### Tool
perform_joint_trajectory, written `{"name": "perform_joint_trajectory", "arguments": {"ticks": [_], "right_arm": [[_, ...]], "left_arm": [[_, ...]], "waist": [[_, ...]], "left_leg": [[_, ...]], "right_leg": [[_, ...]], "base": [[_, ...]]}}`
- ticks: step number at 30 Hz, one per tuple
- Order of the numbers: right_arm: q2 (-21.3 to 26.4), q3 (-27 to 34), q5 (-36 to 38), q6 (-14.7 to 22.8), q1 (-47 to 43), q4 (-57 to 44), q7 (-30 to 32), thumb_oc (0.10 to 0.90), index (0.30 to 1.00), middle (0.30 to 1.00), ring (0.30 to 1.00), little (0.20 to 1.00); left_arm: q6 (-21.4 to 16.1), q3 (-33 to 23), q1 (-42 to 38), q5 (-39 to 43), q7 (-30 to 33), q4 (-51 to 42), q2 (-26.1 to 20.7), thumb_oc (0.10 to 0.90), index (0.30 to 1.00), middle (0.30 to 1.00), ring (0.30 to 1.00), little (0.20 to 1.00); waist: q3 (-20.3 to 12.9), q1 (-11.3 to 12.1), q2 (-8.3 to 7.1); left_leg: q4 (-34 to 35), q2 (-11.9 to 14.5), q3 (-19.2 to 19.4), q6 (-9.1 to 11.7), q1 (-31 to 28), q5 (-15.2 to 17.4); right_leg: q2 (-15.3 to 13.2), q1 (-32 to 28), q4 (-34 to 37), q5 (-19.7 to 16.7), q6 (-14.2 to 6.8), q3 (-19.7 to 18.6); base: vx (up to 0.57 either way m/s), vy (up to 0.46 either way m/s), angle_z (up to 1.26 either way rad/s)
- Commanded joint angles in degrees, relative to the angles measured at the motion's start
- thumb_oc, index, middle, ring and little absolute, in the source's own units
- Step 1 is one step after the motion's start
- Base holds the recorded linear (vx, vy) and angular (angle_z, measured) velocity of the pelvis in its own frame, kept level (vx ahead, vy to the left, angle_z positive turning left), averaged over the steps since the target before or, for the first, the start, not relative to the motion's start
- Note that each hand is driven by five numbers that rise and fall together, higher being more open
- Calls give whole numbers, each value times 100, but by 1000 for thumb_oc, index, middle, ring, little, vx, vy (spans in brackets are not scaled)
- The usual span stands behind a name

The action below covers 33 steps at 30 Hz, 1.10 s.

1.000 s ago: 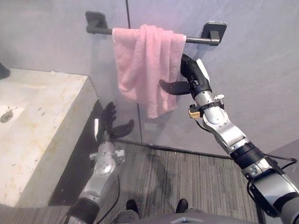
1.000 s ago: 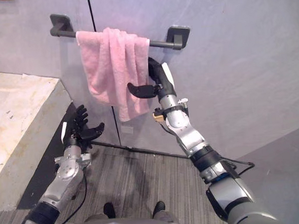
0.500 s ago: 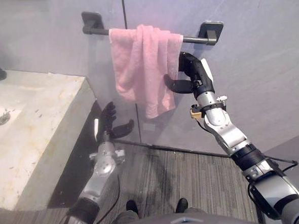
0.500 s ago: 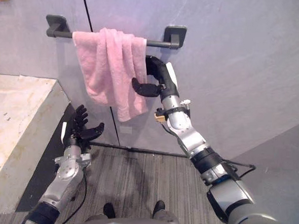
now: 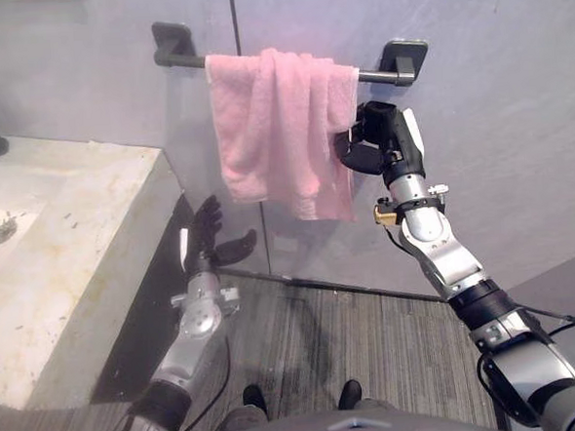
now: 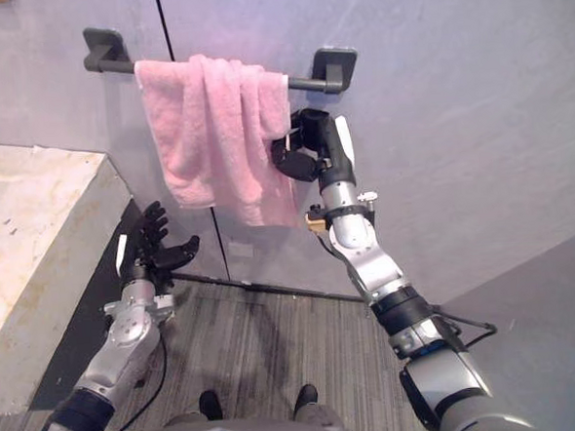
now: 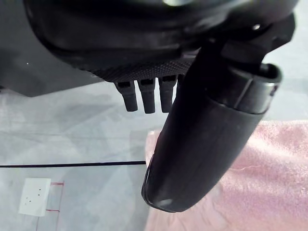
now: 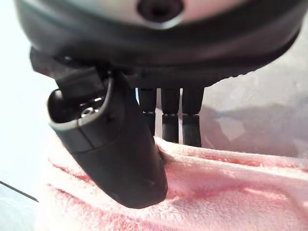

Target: Organize the bathroom.

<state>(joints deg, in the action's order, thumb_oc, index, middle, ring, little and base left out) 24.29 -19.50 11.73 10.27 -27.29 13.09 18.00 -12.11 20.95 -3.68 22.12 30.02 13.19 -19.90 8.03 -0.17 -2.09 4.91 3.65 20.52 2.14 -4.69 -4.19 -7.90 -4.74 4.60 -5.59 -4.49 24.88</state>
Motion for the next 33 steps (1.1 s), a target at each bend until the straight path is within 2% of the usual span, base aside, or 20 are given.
{"name": "perform_joint_trajectory", "arguments": {"ticks": [1, 5, 9, 17, 22, 33], "right_arm": [[75, 178, -84, 558, -477, -478, 55, 400, 300, 300, 300, 300], [56, 61, -83, 533, -469, -475, 96, 400, 300, 300, 300, 300], [3, -76, -80, 557, -523, -323, 14, 400, 300, 300, 300, 300], [-60, -300, -102, 612, -377, -220, -282, 400, 300, 300, 300, 300], [-71, -345, -130, 664, -304, -150, -383, 400, 300, 300, 300, 300], [-48, -287, -227, 596, -68, -108, -479, 400, 300, 300, 300, 300]], "left_arm": [[-808, -244, -365, -408, 164, -591, -89, 800, 900, 900, 900, 900], [-815, -306, -669, -455, 240, -804, -129, 800, 900, 900, 900, 900], [-558, -283, -1274, -314, -158, -892, -123, 800, 900, 900, 900, 900], [-319, -445, -1936, -460, -90, -983, -369, 800, 900, 900, 900, 900], [-266, -486, -1982, -548, -161, -1029, -484, 800, 900, 900, 900, 900], [-512, -869, -1666, -464, -195, -1207, -650, 800, 900, 900, 900, 900]], "waist": [[-345, 45, -85], [-359, 37, -78], [-395, -18, -47], [-527, -139, 30], [-580, -148, 42], [-606, -74, 52]], "left_leg": [[2, -245, 137, -181, -251, 485], [4, -247, 128, -186, -256, 486], [2, -243, 111, -182, -275, 470], [4, -261, 92, -188, -311, 464], [9, -268, 89, -184, -285, 434], [9, -284, 15, -161, -282, 426]], "right_leg": [[143, 17, -45, 163, -249, -168], [138, 5, -46, 166, -249, -164], [136, -8, -60, 159, -264, -169], [151, -37, -59, 231, -269, -250], [158, -17, -42, 225, -257, -272], [158, -60, -26, 243, -249, -273]], "base": [[0, 0, 0], [0, 0, 0], [0, 0, 0], [22, 25, -3], [13, 14, -9], [3, 4, -1]]}}
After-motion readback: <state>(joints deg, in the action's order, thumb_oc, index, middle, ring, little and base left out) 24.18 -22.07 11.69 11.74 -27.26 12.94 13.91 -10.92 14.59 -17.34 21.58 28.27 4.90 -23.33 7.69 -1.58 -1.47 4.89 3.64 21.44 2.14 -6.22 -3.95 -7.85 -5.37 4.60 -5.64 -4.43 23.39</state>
